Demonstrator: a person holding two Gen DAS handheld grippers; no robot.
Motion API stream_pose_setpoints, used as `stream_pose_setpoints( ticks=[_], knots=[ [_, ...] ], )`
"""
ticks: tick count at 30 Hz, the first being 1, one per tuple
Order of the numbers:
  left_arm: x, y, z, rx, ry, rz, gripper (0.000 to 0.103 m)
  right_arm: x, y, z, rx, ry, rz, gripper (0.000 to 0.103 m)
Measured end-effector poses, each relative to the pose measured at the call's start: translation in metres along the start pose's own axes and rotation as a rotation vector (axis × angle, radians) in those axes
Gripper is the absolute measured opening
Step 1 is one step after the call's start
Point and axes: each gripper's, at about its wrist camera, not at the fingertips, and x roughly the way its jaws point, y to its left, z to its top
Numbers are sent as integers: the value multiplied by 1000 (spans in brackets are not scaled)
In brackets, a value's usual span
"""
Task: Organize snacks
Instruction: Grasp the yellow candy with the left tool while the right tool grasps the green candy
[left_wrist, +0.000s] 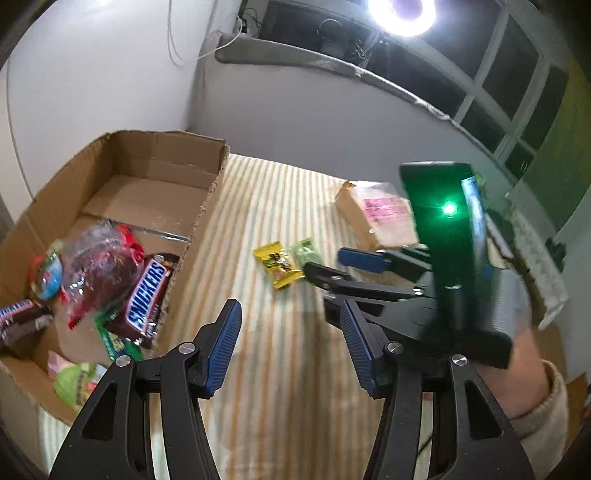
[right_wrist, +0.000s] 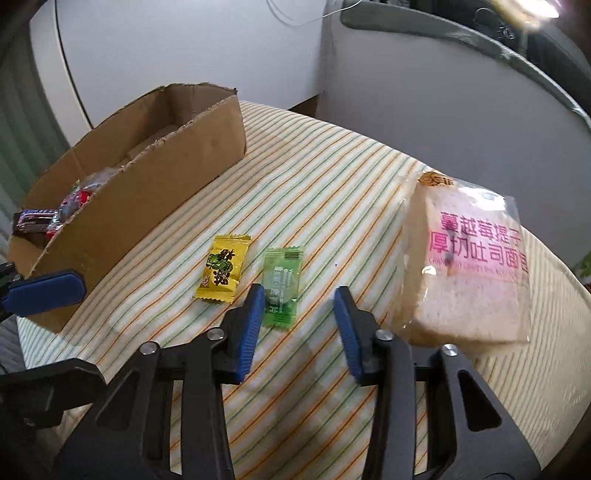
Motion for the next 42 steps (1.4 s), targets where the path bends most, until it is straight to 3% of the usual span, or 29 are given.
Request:
stream_pose_setpoints(
  ticks=[2,5,6,8,11,20,28,38,42],
  knots=[
    [3,-1,-1,-3,-11,-24,55,-2,-9,0,-14,14,66,37],
    [17,-4,0,-51,48,-93,55,-2,-19,1,-49,35,141,32],
    [22,-7,0,-40,55,-82,55,-2,-20,2,-48,39,150,31],
    [34,-8,3,-27,56,-11,55,-2,-14,1,-93,42,127,31],
    [56,5,16,-71,72,27,55,0,-7,0,-134,30,95,30],
    [81,5,28,-35,73,41,49,-7,-14,-5,-131,3,142,27],
    [90,3,24,15,73,108,26,-2,-1,4,-189,35,78,28],
    [87,7,24,2,71,115,25,8,7,19,-269,79,72,27],
    [85,8,23,-5,65,108,25,9,12,20,-299,75,71,20]
  ],
)
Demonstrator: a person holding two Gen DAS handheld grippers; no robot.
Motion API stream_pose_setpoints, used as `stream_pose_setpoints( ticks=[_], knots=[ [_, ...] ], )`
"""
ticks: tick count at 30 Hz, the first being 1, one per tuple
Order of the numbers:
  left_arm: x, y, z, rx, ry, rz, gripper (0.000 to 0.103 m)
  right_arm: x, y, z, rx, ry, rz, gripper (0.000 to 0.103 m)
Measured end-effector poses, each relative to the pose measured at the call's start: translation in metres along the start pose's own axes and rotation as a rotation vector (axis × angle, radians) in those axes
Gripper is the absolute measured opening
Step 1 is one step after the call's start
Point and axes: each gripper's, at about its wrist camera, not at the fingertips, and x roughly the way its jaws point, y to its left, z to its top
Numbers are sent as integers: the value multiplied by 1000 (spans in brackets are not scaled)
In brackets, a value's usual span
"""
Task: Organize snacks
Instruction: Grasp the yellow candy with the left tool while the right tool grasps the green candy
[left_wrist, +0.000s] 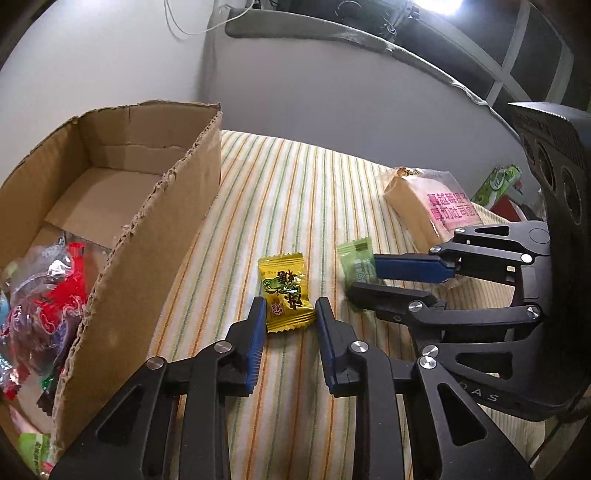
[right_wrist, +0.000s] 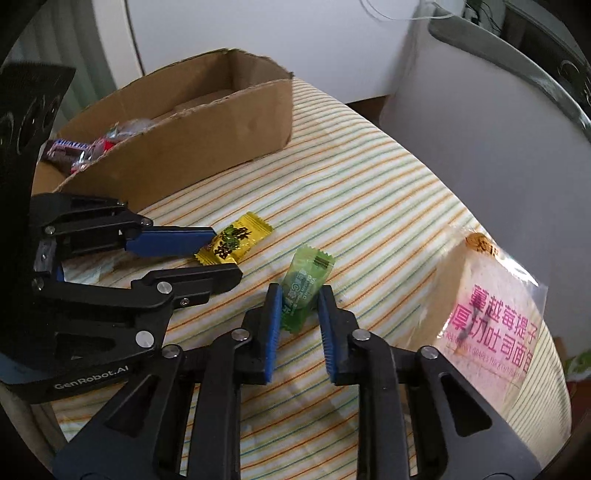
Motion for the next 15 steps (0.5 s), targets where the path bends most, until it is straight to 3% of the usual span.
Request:
stream_pose_setpoints(
  ticks=[6,10,15],
  knots=[
    [-10,1,-4,-4,-8,-37,25,-10,-1,-13,55,-34,-8,19],
    [-22,2,-12,6,-20,-59,25,-25,2,-29,107,-57,-38,12],
    [-39,-2,-22,62,-44,-77,25,-42,13,-54,163,-73,-70,11]
  ],
)
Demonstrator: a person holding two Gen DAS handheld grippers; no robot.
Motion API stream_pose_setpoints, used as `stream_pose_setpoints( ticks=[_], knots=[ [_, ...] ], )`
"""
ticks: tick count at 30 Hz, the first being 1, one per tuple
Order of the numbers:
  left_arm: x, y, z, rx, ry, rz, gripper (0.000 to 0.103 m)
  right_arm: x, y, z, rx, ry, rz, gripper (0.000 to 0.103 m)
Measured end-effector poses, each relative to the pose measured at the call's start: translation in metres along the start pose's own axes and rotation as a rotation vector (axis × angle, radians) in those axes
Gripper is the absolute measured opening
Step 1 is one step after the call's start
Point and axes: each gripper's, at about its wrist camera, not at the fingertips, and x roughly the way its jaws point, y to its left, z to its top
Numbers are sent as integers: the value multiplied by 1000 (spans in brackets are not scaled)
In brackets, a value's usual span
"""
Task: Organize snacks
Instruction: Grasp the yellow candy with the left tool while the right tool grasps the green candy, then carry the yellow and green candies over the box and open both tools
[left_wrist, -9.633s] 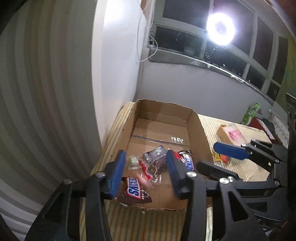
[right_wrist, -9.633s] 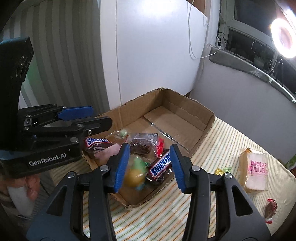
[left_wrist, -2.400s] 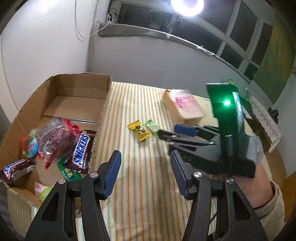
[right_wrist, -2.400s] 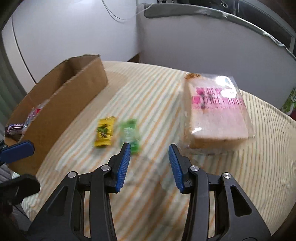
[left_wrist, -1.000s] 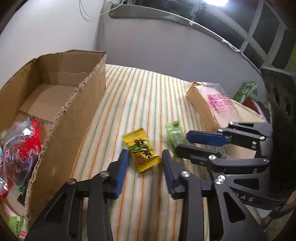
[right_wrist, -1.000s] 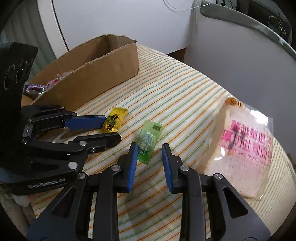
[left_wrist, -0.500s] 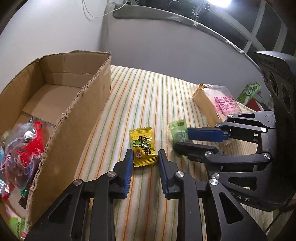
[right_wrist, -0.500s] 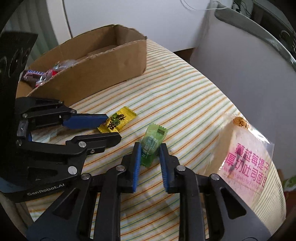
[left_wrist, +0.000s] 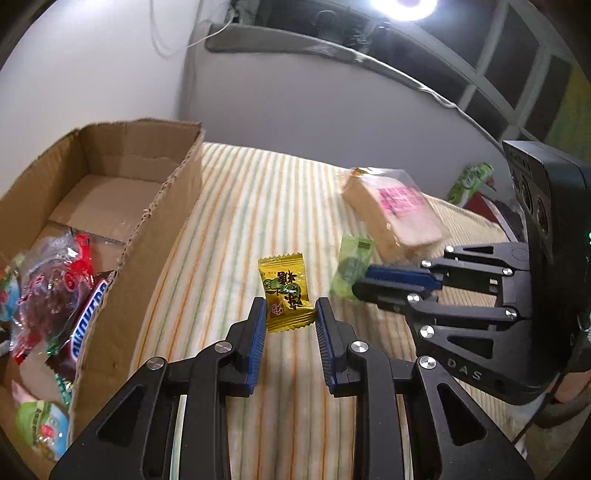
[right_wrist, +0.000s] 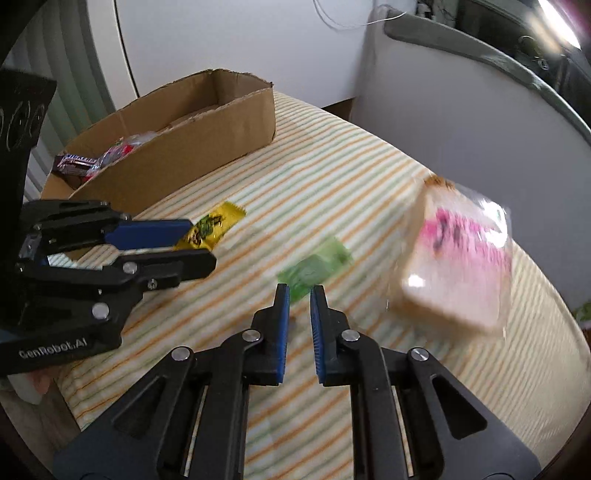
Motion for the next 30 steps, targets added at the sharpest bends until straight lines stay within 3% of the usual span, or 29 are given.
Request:
stream_pose_setpoints(
  ticks=[5,8,9,11,12,13,15,18,20,21,30],
  knots=[
    [-18,-7,-8,25,-22,-17,25,-10,4,-19,78,11,6,9],
    [-27,-6,-12,31,-29,-20,25,-10,1,-12,150,-2,-68,9],
    [-30,-5,-13,29,-33,-20,25,-7,2,-8,170,4,-63,14],
    [-39,-3,-14,22,-45,-23,25,-1,4,2,200,-4,-79,34],
    [-45,0,-15,18,-54,-23,25,3,5,7,218,-3,-68,51],
    [-47,0,-15,16,-57,-23,25,10,4,12,244,12,-61,56],
    [-55,4,-17,9,-68,-28,25,21,5,20,284,25,-79,56],
    [-64,5,-19,4,-82,-33,25,35,10,28,264,29,-174,52],
    [-67,7,-20,2,-86,-38,25,37,13,33,276,23,-193,41],
    [-68,8,-20,2,-87,-42,25,36,14,35,274,22,-205,21],
    [-78,19,-22,-17,-104,-57,25,14,13,11,323,-14,-189,21]
  ],
)
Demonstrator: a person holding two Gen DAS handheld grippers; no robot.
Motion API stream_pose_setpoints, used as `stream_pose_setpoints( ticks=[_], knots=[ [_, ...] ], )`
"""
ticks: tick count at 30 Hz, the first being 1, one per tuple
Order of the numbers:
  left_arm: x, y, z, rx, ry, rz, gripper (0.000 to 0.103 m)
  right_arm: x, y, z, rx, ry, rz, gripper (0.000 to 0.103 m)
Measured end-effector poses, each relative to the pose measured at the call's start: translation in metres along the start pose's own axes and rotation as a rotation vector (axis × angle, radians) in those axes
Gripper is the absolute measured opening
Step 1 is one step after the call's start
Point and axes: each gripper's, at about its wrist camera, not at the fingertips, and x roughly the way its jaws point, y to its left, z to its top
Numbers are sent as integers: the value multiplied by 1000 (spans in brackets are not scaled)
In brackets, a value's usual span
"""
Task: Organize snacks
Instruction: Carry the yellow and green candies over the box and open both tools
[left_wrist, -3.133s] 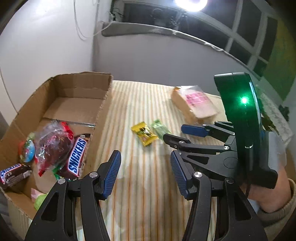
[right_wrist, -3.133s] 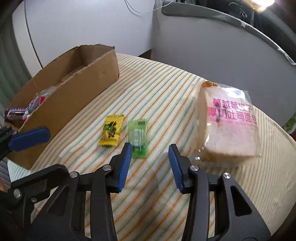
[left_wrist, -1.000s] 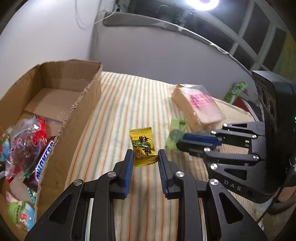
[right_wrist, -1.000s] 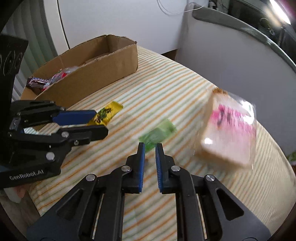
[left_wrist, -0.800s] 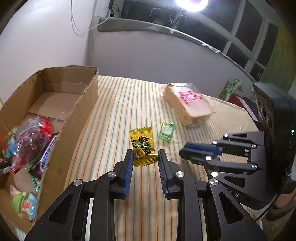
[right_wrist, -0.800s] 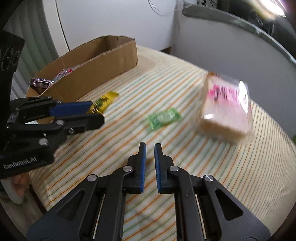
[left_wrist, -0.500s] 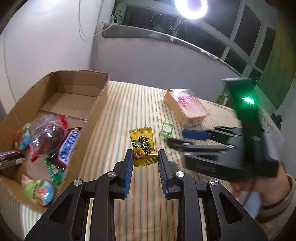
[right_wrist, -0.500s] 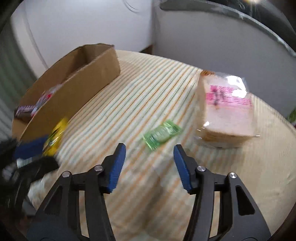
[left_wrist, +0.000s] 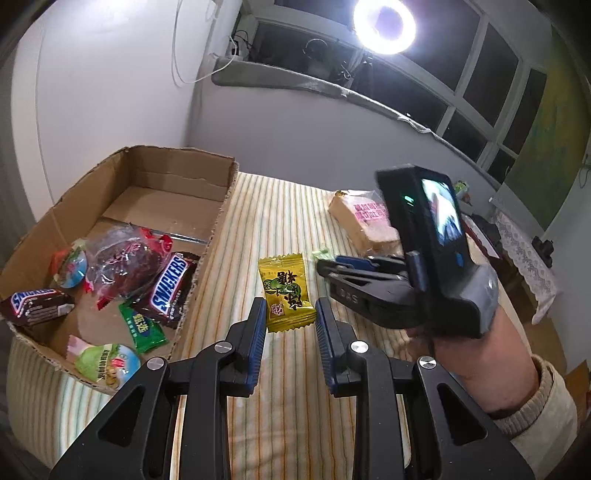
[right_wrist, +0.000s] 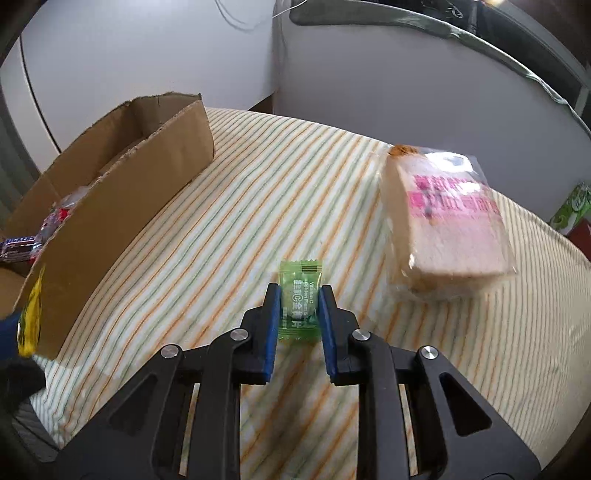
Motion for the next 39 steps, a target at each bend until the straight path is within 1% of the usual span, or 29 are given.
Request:
stream_pose_setpoints(
  ticks=[6,10,15,20,25,31,39],
  knots=[
    [-7,-3,2,20,-19,-2,25,-45,-13,-28,73,-68,-7,21],
    [-13,-12,5,67,-43,1,25,-87,-18,-44,114,-136,-24,21],
    [-31,-19,15,123,-92,25,25,-134,-9,-41,99,-220,-27,21],
    [-51,-13,22,151,-145,75,25,-166,14,-23,47,-291,-4,21],
    [-71,-1,28,162,-189,130,25,-174,47,-4,-5,-326,22,21],
    [-88,24,33,137,-225,164,25,-165,88,14,-72,-320,59,21],
    [-89,67,36,75,-224,212,25,-139,140,34,-148,-298,115,21]
  ],
)
